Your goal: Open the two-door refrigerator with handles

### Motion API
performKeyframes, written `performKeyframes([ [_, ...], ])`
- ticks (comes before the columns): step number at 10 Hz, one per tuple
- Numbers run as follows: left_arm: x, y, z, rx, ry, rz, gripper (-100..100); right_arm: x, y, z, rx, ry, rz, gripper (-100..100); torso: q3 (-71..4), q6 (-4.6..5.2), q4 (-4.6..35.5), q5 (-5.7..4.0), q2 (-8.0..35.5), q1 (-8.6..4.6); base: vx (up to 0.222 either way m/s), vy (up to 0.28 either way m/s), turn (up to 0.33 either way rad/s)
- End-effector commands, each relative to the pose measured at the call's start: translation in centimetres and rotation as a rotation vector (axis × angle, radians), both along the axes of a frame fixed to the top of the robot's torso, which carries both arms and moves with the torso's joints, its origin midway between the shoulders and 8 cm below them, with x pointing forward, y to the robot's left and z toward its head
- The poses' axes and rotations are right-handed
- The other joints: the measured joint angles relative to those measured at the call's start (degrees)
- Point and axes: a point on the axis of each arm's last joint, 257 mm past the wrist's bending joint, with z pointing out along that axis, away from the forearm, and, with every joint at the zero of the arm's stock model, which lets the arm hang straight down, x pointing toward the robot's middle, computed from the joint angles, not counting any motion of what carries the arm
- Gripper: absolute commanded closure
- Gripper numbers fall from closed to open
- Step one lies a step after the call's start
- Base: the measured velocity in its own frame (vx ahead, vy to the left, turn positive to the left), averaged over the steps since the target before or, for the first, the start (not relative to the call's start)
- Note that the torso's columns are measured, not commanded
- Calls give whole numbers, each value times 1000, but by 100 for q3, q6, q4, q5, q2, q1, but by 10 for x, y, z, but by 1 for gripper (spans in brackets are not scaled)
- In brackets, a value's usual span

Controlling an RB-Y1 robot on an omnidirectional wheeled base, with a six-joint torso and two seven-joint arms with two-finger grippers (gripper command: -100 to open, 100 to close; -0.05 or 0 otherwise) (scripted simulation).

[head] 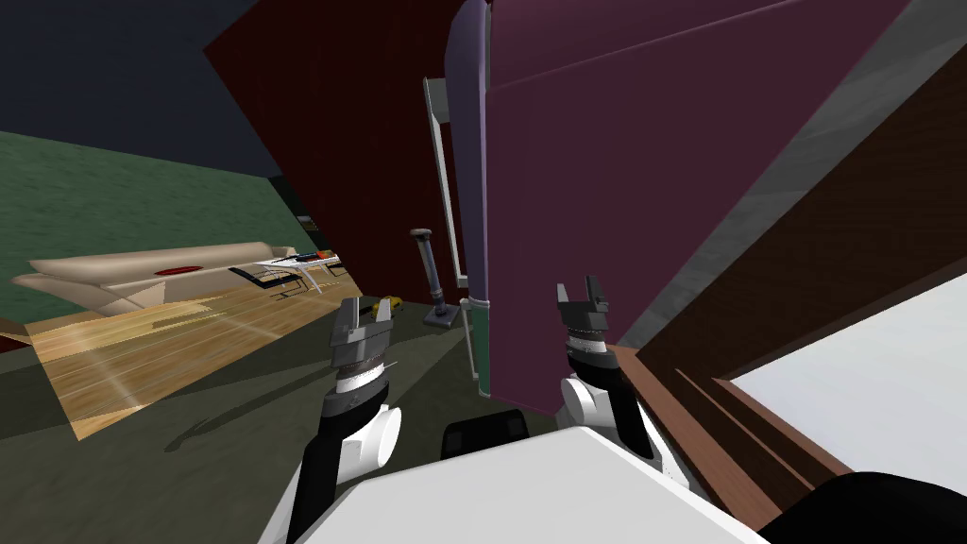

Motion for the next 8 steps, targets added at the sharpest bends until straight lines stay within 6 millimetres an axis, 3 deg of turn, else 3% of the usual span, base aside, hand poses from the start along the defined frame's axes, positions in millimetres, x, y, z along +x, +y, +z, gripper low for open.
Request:
performKeyframes([
  [1, 0, 0, 0, 0, 0, 0, 0, 0, 0, 0, 0, 0, 0, 0, -467, 0, 235, 0, 232, 0, 0, 0, 0],
  [8, 0, 0, 0, 0, 0, 0, 0, 0, 0, 0, 0, 0, 0, 0, -6227, 0, 3114, 0, 3116, 0, 0, 0, 0],
])
